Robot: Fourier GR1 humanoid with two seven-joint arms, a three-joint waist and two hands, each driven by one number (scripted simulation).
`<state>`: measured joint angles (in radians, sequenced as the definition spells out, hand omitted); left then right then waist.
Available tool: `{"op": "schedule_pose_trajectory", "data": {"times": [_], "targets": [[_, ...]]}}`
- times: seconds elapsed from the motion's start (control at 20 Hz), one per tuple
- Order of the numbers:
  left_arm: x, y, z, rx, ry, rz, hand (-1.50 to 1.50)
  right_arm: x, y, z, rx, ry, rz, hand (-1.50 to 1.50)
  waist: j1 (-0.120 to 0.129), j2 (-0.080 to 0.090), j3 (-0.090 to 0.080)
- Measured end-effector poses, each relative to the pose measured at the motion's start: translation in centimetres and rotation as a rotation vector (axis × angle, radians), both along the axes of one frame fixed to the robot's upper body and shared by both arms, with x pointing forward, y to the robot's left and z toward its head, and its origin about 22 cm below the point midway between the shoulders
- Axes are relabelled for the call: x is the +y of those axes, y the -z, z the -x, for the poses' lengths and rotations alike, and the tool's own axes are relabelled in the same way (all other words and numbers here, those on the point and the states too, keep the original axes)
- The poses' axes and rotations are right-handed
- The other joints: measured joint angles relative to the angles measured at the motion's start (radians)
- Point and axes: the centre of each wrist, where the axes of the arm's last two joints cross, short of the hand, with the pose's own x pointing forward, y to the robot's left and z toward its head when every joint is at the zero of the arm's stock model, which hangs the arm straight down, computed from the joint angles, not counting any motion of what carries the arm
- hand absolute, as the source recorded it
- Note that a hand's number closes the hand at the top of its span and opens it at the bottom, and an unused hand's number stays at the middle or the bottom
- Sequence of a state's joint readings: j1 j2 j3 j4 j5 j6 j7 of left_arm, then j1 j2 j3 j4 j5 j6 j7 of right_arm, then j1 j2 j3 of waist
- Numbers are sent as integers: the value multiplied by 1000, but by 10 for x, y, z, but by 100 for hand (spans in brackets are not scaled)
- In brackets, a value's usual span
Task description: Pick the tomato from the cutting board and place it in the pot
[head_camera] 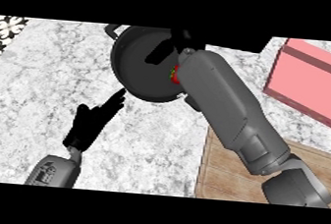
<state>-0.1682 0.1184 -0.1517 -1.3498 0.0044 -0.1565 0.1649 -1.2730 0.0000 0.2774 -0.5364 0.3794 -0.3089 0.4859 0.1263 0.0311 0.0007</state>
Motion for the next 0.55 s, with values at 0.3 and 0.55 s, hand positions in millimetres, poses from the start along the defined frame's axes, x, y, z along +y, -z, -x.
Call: {"op": "schedule_pose_trajectory", "data": {"times": [0.3, 0.55], "targets": [[9, 3, 3, 10, -39, -2, 0, -6, -14, -4, -183, 161, -270, -150, -34, -8, 0], [19, 5, 7, 18, -76, 0, 0, -20, -12, -9, -279, 219, -423, -150, -68, -16, 1]]}}
